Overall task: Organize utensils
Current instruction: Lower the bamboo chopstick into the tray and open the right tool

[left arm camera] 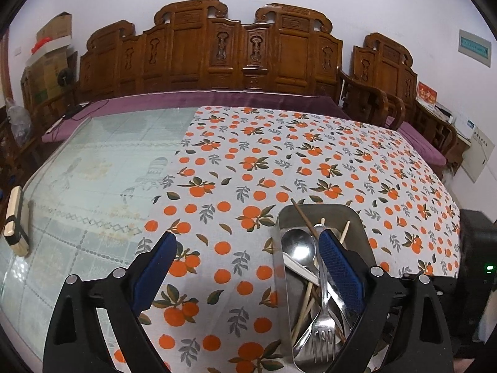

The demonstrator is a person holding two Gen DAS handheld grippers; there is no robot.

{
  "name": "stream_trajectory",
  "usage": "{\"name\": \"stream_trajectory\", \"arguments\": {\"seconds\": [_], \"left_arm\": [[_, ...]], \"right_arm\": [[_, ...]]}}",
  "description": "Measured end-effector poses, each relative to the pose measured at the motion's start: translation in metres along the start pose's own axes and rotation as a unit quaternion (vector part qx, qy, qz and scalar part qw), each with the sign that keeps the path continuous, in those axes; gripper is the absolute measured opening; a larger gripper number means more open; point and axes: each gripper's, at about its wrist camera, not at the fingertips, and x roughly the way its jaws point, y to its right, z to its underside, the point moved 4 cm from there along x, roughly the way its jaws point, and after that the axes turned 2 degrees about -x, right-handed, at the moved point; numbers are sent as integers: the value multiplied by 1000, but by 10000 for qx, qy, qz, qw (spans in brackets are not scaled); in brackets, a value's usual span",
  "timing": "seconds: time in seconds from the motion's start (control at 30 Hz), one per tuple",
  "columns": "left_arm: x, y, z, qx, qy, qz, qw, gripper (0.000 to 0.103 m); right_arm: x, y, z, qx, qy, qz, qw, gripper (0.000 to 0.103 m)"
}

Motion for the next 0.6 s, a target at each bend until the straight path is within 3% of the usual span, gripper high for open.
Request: {"name": "stream_trajectory", "arguments": {"seconds": [0.3,0.6], "left_arm": [[0,0,0,8,-10,-12,10000,89],[1,2,1,33,-1,-19,10000,89]], "right_arm": [[9,3,5,-26,-64,159,9998,7],[-8,4,0,-259,177,184,9993,7]]}}
